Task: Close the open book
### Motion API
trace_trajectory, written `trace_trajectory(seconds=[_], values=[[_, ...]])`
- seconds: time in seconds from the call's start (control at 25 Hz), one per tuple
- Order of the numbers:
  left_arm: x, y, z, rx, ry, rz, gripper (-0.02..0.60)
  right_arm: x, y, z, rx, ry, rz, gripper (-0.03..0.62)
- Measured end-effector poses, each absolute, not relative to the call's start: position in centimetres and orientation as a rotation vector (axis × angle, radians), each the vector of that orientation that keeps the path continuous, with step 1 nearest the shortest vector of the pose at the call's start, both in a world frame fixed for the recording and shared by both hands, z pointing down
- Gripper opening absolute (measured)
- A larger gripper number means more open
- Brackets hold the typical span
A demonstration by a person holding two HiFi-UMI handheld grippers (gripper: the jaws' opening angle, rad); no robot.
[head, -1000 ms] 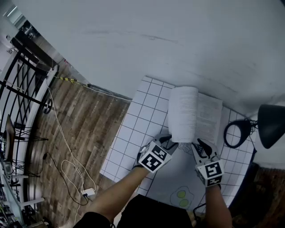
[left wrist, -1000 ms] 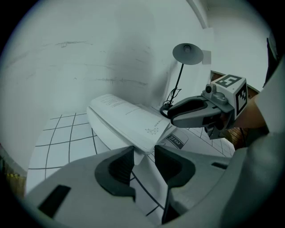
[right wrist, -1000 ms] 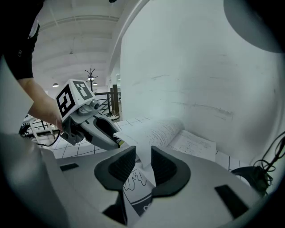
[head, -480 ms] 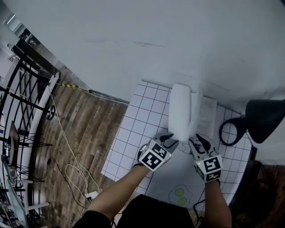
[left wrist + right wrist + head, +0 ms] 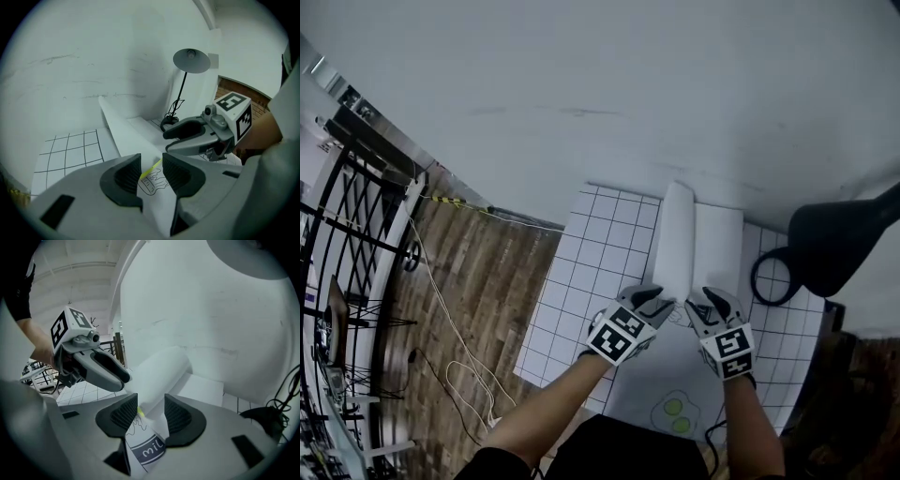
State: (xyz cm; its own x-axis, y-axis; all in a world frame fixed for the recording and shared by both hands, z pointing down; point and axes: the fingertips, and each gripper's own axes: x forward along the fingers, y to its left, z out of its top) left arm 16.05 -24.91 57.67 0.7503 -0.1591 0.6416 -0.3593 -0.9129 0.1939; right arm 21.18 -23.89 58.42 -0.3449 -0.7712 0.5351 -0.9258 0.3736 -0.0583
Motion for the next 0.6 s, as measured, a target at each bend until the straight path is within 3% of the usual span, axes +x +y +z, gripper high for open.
trace_trajectory(seconds=[0.6], values=[[13.8, -24.5, 49.9, 2.664, -0.463, 0.604, 0.147, 20.9, -25.5, 60.5, 1.479, -2.231, 0.574, 0.169]])
